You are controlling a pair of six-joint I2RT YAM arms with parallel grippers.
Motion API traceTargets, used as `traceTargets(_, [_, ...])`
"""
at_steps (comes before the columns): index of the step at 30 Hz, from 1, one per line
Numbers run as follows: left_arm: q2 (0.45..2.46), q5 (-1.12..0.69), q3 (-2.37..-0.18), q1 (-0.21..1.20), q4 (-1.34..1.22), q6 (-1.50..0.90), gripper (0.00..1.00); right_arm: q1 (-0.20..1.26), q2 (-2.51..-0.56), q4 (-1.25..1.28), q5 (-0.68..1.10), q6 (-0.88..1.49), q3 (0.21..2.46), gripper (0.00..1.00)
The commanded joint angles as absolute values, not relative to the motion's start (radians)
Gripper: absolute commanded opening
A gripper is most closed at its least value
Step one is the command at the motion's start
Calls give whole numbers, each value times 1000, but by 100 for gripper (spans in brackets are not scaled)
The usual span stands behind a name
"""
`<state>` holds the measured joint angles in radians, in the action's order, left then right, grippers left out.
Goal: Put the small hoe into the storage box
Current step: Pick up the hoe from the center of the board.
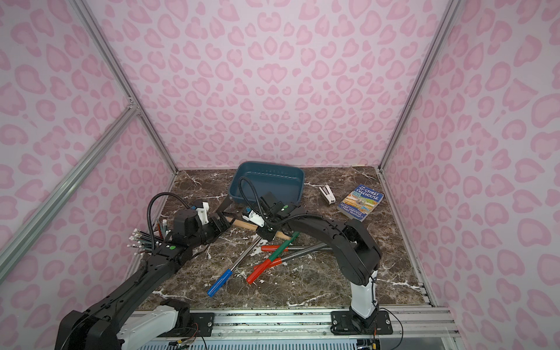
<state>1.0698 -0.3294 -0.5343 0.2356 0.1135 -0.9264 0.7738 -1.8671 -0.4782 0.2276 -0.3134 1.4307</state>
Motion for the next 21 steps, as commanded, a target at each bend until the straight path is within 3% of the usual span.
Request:
traceTargets(1, [1071,-359,-538,229,33,-976,98,773,-1844,-343,284,-268,1439,5])
traceTargets(6, [1072,-392,-521,218,-15,-1019,99,773,-1838,-315,316,-241,1447,6])
traceTargets(21, [1101,-447,-486,165,-136,-1060,86,758,-1833,-265,467,-197,1464,7])
